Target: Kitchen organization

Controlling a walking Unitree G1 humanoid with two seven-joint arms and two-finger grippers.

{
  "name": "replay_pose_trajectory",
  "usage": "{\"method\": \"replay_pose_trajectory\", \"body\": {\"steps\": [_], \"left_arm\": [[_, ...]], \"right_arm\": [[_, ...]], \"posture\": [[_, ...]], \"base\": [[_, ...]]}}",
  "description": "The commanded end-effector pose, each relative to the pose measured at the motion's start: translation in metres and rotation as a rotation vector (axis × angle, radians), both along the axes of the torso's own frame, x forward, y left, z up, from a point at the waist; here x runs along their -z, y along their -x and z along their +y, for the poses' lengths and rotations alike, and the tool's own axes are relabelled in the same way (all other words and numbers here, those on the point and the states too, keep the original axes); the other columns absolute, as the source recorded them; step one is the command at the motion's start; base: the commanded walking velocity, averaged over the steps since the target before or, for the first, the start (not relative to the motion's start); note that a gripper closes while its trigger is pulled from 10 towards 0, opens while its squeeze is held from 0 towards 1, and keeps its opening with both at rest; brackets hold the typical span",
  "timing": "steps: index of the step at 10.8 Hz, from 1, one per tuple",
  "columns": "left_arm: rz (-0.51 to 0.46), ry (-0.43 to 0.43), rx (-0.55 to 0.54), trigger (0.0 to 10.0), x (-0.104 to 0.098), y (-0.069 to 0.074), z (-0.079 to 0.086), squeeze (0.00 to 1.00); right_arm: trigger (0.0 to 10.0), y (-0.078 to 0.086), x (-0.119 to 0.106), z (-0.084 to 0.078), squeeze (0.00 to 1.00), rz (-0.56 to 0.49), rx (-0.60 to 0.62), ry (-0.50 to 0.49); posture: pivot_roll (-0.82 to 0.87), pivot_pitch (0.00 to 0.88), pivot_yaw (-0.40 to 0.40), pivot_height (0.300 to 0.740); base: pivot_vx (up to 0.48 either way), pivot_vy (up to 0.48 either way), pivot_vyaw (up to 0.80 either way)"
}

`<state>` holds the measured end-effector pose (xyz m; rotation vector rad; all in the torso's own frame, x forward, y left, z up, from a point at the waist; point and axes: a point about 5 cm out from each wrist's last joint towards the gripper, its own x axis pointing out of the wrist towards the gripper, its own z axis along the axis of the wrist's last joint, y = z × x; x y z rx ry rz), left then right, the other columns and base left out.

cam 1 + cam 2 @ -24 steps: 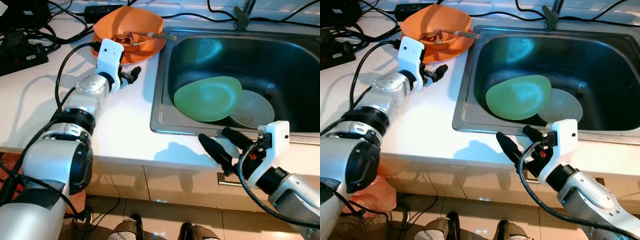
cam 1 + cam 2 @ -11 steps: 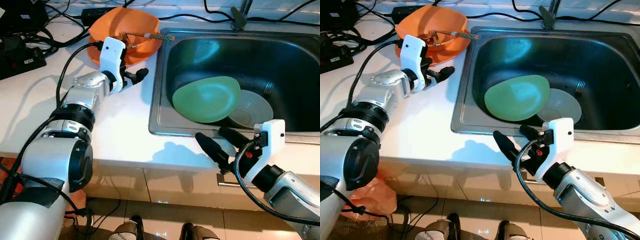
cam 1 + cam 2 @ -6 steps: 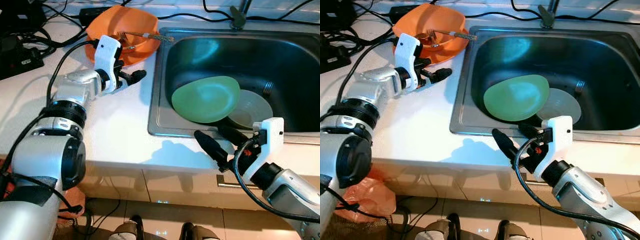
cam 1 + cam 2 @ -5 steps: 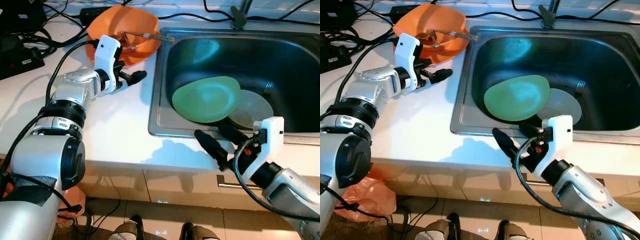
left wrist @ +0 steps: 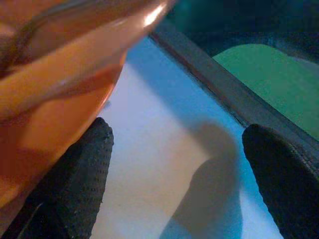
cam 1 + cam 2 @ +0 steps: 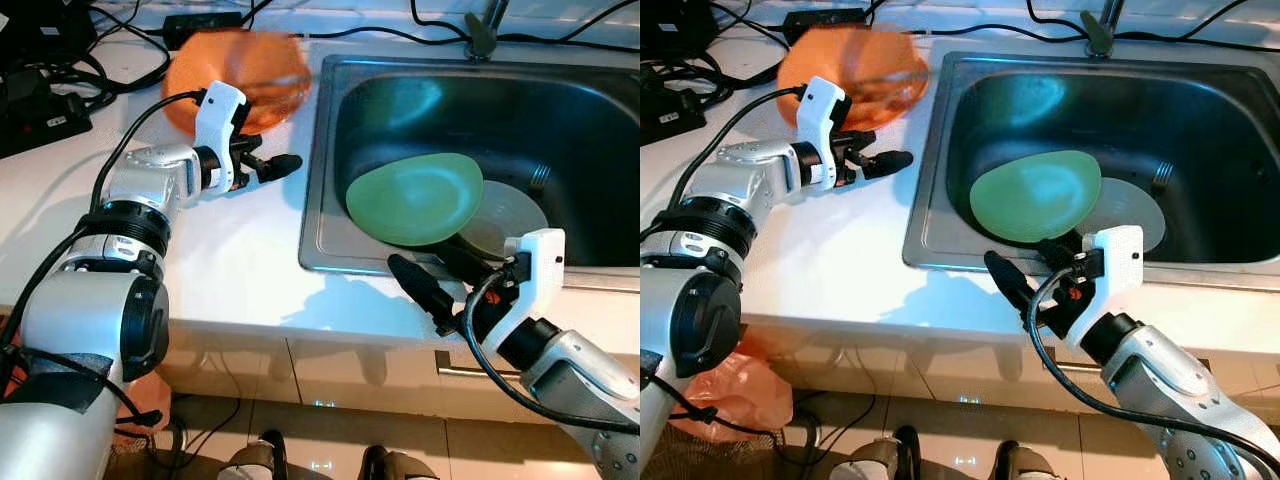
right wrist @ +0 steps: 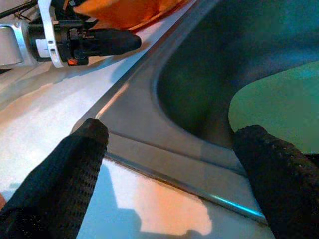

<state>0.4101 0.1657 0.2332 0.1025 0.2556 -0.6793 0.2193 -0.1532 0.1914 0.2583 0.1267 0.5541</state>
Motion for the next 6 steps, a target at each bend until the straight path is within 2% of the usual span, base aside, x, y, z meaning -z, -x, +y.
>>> {"method": "replay_pose_trajectory", "body": {"steps": [1, 5, 6], "left_arm": [[0.208, -0.029, 0.000, 10.0, 0.045, 0.011, 0.003, 0.00], [0.179, -0.025, -0.018, 10.0, 0.039, 0.009, 0.007, 0.00], [0.043, -0.054, -0.101, 10.0, 0.023, 0.003, 0.015, 0.00]], "right_arm": [[10.0, -0.001, 0.012, -0.001, 0.00, 0.065, 0.000, 0.024], [10.0, -0.004, 0.014, 0.000, 0.00, 0.063, 0.003, 0.022], [10.0, -0.005, 0.015, 0.000, 0.00, 0.061, 0.003, 0.019]], "posture": [[-0.15, 0.203, 0.016, 0.740], [-0.14, 0.195, 0.015, 0.740], [-0.13, 0.194, 0.013, 0.740]], "base": [[0.000, 0.000, 0.00], [0.000, 0.000, 0.00], [0.000, 0.000, 0.00]]}}
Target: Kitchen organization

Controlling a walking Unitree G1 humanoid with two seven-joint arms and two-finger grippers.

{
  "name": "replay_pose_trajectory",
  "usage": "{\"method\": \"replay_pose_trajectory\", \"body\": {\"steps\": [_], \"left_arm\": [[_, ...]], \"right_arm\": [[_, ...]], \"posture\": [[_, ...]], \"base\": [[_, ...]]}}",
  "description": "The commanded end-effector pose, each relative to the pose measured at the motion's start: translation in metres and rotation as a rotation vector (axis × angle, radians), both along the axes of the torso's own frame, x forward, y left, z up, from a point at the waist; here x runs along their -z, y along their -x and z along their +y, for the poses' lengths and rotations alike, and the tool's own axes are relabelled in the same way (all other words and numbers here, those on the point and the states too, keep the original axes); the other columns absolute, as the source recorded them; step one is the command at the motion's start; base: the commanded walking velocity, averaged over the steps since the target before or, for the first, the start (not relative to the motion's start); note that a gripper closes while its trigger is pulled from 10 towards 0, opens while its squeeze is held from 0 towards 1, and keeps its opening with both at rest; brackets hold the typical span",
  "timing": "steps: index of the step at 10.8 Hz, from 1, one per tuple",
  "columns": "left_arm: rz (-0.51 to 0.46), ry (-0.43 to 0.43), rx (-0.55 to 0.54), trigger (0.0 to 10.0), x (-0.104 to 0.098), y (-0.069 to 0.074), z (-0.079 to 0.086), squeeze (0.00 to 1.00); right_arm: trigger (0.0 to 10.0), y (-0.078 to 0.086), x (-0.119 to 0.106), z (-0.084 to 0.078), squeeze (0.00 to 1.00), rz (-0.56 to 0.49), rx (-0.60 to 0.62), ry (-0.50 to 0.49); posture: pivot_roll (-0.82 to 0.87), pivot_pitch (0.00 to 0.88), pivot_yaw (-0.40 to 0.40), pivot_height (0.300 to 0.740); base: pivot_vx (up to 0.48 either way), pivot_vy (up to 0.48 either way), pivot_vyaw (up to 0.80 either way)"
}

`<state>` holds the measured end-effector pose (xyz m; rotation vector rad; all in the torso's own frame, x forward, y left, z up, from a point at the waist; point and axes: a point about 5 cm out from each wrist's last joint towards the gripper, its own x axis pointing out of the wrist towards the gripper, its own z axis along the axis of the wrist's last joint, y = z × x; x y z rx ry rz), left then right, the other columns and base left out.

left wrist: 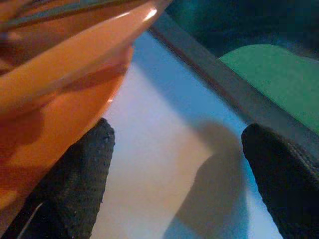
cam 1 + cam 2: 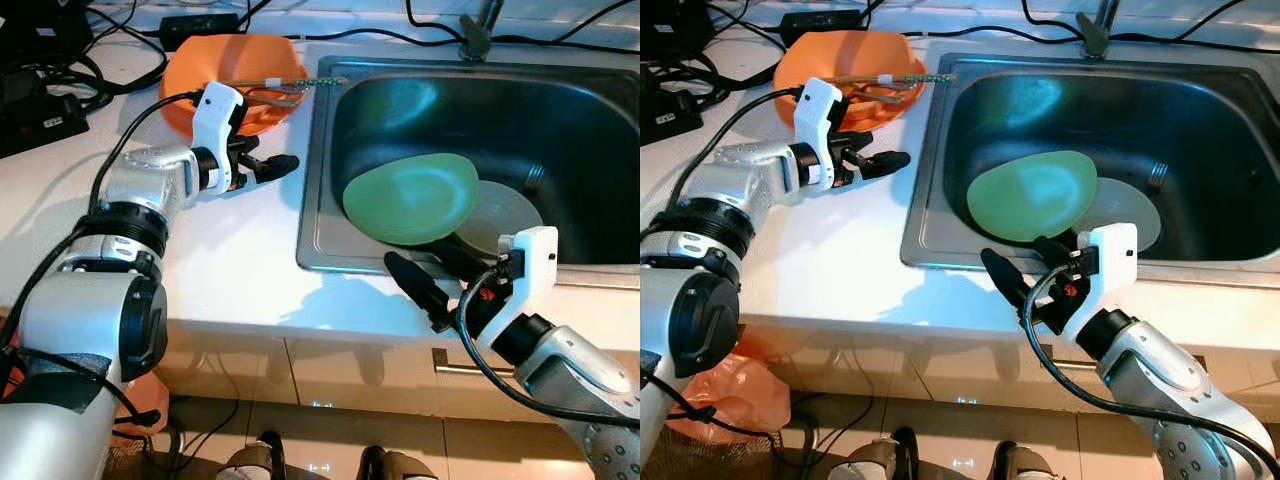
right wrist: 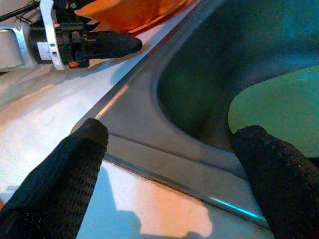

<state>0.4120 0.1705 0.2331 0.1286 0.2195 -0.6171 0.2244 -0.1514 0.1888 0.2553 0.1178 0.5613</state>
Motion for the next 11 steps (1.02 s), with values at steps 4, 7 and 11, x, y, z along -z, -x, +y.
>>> {"method": "replay_pose_trajectory", "body": {"steps": [4, 7, 11], "left_arm": [[-0.013, 0.059, -0.144, 10.0, 0.001, -0.001, 0.019, 0.00], [-0.047, 0.122, -0.103, 10.0, -0.012, -0.002, 0.015, 0.00], [-0.087, 0.191, -0.037, 10.0, -0.036, 0.000, 0.018, 0.00]], "right_arm": [[10.0, 0.001, 0.015, -0.001, 0.00, 0.078, 0.009, 0.013], [10.0, -0.003, 0.017, 0.000, 0.00, 0.079, 0.004, 0.008], [10.0, -0.005, 0.018, -0.002, 0.00, 0.075, 0.005, 0.005]], "posture": [[-0.12, 0.195, 0.011, 0.740], [-0.11, 0.185, 0.010, 0.740], [-0.09, 0.178, 0.006, 0.740]], "base": [[0.000, 0.000, 0.00], [0.000, 0.000, 0.00], [0.000, 0.000, 0.00]]}}
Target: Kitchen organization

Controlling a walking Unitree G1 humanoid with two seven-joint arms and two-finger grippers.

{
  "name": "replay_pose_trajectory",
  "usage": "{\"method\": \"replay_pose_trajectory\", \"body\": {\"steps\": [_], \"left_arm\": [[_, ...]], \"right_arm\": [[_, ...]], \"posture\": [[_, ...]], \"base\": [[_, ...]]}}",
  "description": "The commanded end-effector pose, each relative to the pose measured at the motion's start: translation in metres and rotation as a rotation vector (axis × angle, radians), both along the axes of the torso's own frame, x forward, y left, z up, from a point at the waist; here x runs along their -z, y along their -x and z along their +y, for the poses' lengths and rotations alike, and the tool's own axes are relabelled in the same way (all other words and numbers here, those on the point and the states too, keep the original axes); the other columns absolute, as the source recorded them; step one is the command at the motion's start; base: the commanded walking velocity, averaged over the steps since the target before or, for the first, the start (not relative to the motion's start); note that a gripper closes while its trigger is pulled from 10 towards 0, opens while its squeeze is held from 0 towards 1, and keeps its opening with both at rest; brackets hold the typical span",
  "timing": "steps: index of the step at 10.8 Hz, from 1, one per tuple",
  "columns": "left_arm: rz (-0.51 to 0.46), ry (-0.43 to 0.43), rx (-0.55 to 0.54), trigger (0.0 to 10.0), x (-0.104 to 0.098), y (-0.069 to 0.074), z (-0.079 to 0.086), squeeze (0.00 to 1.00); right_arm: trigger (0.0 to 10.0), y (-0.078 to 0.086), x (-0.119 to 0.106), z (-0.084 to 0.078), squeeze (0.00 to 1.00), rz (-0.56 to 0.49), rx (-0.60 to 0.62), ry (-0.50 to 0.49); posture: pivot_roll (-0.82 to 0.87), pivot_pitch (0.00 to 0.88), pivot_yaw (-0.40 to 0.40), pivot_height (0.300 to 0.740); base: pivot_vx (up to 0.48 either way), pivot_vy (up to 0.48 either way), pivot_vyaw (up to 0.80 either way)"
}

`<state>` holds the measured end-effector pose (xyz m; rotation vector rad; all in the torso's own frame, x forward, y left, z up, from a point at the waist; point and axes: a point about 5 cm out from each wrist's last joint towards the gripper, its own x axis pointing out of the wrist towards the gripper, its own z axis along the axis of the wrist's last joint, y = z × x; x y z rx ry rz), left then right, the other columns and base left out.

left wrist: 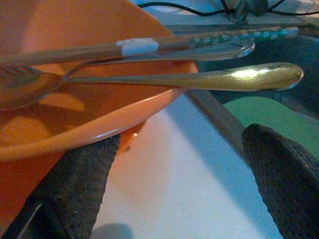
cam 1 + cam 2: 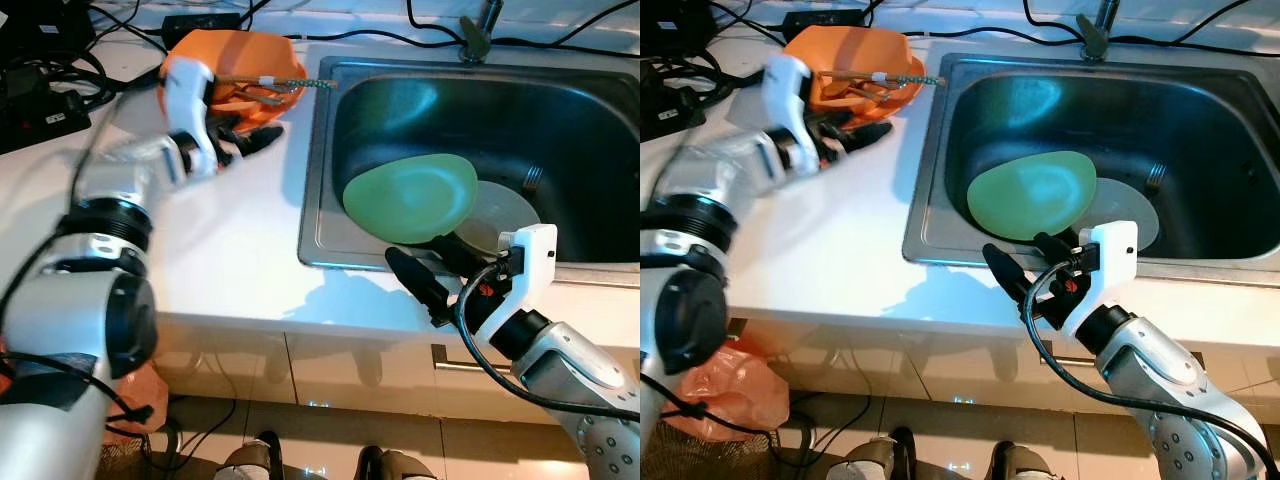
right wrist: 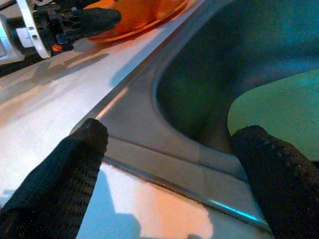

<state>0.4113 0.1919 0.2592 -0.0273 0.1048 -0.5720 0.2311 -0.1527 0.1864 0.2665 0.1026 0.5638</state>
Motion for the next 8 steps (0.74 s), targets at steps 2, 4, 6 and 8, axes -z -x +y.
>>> {"method": "replay_pose_trajectory", "body": {"steps": [2, 4, 6, 8], "left_arm": [[-0.054, -0.042, -0.055, 10.0, -0.012, 0.001, 0.015, 0.00], [-0.077, -0.077, -0.144, 10.0, -0.004, 0.003, 0.030, 0.00], [-0.107, -0.006, -0.226, 10.0, 0.011, 0.011, 0.039, 0.00], [-0.213, 0.019, -0.371, 10.0, 0.023, 0.030, 0.046, 0.00]], "right_arm": [[10.0, -0.001, 0.016, -0.001, 0.00, 0.086, 0.000, 0.014], [10.0, -0.005, 0.016, 0.001, 0.00, 0.076, -0.005, 0.008], [10.0, -0.014, 0.015, 0.011, 0.00, 0.058, -0.032, -0.006], [10.0, -0.026, 0.013, 0.016, 0.00, 0.036, -0.056, -0.020]], "posture": [[-0.07, 0.171, 0.006, 0.740], [-0.05, 0.168, 0.005, 0.740], [-0.01, 0.149, -0.008, 0.740], [0.03, 0.126, -0.024, 0.740]], "base": [[0.000, 0.000, 0.00], [0.000, 0.000, 0.00], [0.000, 0.000, 0.00], [0.000, 0.000, 0.00]]}}
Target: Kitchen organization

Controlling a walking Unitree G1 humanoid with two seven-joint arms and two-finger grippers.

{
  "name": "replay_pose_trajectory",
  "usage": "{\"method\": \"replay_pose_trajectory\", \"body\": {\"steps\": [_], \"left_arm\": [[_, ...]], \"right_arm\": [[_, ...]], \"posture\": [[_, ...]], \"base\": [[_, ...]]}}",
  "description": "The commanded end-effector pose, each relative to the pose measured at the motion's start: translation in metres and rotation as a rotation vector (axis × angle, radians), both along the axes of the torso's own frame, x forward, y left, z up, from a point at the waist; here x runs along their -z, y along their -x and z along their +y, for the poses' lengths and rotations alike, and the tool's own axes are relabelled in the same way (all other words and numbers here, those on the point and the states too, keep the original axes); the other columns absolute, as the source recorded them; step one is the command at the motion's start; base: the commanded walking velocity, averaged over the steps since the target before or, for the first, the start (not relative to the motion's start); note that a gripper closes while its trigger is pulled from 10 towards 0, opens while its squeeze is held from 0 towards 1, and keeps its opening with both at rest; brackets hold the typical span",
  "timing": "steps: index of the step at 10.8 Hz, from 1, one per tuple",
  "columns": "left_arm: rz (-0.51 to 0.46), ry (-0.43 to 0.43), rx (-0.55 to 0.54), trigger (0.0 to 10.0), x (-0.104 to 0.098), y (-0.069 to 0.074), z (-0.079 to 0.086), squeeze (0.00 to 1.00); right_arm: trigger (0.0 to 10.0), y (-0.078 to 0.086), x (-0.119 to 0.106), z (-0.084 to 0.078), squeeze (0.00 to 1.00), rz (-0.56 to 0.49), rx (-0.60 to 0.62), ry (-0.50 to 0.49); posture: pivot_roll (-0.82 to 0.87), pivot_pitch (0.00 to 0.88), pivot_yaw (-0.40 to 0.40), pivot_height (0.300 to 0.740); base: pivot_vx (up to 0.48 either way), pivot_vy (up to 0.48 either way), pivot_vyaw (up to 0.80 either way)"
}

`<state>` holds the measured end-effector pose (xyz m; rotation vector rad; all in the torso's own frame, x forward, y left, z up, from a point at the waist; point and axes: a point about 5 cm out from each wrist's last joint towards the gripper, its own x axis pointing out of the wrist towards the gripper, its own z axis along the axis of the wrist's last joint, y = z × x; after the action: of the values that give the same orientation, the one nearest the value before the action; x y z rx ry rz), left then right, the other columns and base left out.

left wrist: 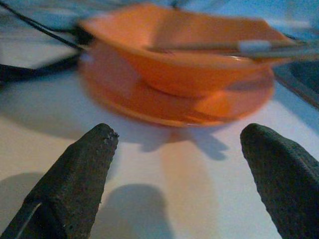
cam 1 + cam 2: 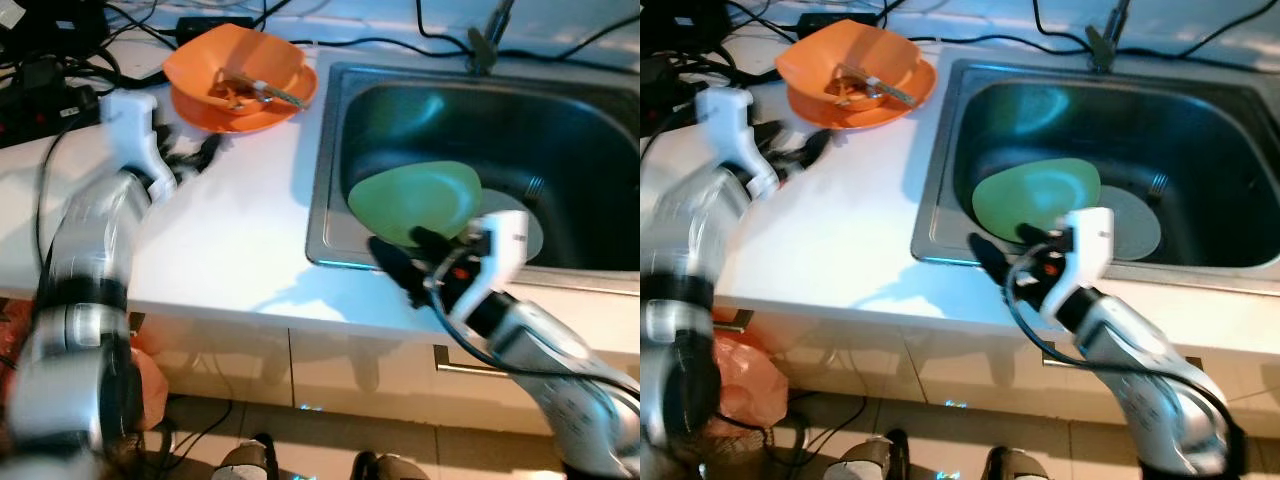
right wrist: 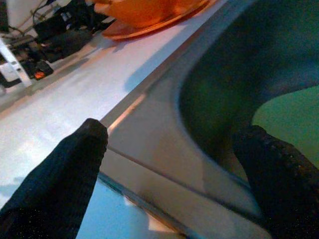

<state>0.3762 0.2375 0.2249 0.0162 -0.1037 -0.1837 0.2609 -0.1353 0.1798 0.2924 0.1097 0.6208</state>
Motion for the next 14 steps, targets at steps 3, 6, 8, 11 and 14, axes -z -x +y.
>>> {"method": "replay_pose_trajectory", "body": {"steps": [3, 6, 8, 11, 14], "left_arm": [[-0.225, 0.042, -0.148, 10.0, -0.008, 0.043, -0.022, 0.00], [-0.236, 0.086, -0.141, 10.0, -0.003, 0.075, -0.055, 0.00], [-0.194, 0.109, -0.173, 10.0, -0.001, 0.073, -0.053, 0.00], [-0.178, 0.112, -0.191, 10.0, -0.005, 0.071, -0.051, 0.00], [-0.183, 0.087, -0.182, 10.0, -0.007, 0.069, -0.053, 0.00]], "right_arm": [[10.0, -0.017, -0.006, 0.004, 0.00, -0.072, 0.025, -0.010], [10.0, -0.029, -0.031, -0.002, 0.00, -0.193, 0.151, -0.037], [10.0, -0.034, -0.031, -0.005, 0.00, -0.203, 0.176, -0.041], [10.0, -0.037, -0.030, -0.007, 0.00, -0.203, 0.206, -0.043], [10.0, -0.039, -0.029, -0.010, 0.00, -0.207, 0.223, -0.041]], "posture": [[0.07, 0.064, -0.031, 0.740], [0.07, 0.022, -0.033, 0.740], [0.07, 0.009, -0.030, 0.740], [0.07, 0.005, -0.026, 0.740], [0.07, 0.002, -0.023, 0.740]], "base": [[0.000, 0.000, 0.00], [0.000, 0.000, 0.00], [0.000, 0.240, 0.00], [0.000, 0.480, 0.00], [0.000, 0.160, 0.00]]}}
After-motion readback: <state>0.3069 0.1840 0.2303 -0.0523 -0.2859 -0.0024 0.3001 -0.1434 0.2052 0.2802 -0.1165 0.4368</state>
